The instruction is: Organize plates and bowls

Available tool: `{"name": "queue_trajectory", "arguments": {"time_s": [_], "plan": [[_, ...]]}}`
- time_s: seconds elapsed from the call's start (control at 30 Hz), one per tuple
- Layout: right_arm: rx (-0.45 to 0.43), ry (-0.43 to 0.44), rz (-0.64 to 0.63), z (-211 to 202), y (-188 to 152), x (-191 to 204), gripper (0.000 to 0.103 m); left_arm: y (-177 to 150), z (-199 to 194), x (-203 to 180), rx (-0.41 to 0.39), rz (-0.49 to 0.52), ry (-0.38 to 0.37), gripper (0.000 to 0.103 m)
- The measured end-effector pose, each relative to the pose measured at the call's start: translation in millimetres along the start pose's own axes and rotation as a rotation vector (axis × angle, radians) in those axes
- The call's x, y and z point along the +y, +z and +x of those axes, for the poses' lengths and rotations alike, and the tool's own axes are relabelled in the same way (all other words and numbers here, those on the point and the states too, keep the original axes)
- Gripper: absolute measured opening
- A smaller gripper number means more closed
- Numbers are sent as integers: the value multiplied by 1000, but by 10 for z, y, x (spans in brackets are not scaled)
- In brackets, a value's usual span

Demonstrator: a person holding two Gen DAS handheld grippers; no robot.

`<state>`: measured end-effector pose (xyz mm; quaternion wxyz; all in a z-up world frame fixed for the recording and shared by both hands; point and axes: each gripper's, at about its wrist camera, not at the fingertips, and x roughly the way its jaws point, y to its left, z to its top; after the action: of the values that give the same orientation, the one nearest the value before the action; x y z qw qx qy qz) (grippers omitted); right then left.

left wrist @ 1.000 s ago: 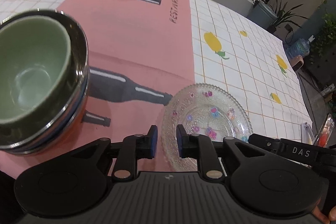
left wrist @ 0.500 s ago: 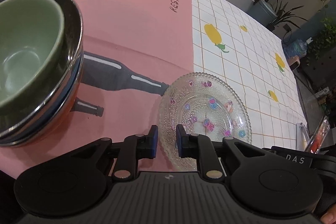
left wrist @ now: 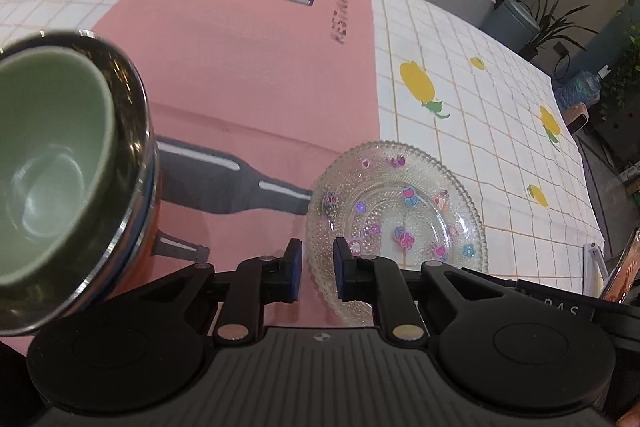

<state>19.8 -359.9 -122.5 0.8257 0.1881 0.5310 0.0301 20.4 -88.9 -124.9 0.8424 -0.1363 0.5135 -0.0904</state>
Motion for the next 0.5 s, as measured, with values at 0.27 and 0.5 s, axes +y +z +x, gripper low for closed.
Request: {"name": "queue_trajectory", "arguments": {"time_s": [0.27,0.5], "plan": [[-67,-14,-109,-177,74,228,31,130,-181,-95,-19,64,-2,17],[-52,-8,-202,-171,269,544,32,385,-321,-147,3,131,3,17]]}}
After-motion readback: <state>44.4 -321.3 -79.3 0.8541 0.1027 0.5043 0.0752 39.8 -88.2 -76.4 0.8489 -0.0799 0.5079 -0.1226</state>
